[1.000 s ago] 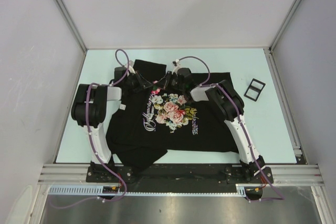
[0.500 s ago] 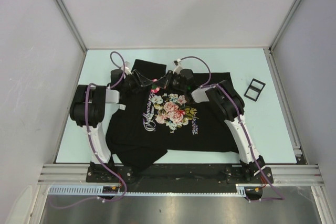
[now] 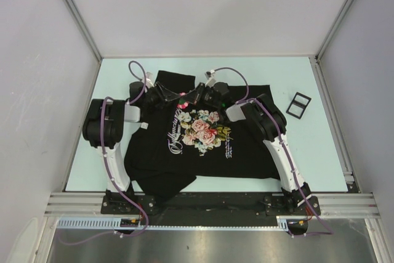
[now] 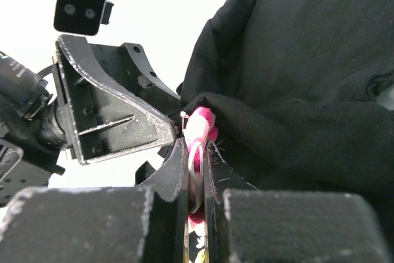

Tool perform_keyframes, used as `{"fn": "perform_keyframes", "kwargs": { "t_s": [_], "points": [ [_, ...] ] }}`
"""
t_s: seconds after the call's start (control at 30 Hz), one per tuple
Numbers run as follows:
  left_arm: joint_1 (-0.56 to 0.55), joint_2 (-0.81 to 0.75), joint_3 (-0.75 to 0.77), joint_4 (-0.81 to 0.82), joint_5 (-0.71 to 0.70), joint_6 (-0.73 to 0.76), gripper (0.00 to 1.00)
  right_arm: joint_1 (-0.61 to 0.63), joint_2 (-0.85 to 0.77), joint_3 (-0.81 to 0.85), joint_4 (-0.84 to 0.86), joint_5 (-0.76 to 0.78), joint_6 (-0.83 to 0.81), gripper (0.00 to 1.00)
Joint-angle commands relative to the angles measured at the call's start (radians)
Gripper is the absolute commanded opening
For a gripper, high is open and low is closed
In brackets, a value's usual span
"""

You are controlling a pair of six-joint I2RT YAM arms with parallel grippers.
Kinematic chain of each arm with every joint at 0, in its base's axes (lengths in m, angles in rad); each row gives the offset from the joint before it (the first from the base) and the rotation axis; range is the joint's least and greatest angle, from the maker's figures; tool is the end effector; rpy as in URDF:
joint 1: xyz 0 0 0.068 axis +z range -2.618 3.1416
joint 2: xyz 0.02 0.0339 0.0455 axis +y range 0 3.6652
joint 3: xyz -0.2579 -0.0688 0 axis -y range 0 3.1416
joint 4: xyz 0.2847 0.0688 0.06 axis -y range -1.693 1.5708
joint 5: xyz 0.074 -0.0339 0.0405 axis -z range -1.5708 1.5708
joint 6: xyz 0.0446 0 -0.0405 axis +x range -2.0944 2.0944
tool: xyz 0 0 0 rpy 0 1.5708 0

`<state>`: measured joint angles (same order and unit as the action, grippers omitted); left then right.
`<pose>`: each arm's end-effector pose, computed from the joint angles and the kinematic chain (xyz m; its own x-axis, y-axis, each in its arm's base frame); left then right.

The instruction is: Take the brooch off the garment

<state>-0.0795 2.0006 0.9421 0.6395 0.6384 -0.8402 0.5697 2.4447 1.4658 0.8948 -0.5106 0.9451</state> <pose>0.4162 -0.0598 0.0845 -0.7223 -0.5424 -0.4290 0.1026 0.5294 -0.8421 0.4420 0.3090 0.0668 -0.7552 0.3560 -0.5503 -0.4584 0.3132 0.8317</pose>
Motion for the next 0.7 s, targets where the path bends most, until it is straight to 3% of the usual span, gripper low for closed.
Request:
{"fn": "perform_keyframes", "kwargs": {
  "t_s": [0.0, 0.4, 0.67],
  "points": [
    [0.012, 0.03, -0.019, 0.092, 0.046, -0.037, 0.41, 0.001, 0.008, 0.002, 0.156, -0.055, 0.046, 0.0],
    [0.006, 0.021, -0.005, 0.036, 0.034, -0.002, 0.3, 0.016, 0.007, 0.013, 0.251, -0.105, 0.054, 0.0],
    [0.006, -0.009, -0.028, 0.02, -0.005, 0.006, 0.14, 0.018, 0.01, -0.011, 0.349, -0.08, 0.073, 0.0]
  ]
}}
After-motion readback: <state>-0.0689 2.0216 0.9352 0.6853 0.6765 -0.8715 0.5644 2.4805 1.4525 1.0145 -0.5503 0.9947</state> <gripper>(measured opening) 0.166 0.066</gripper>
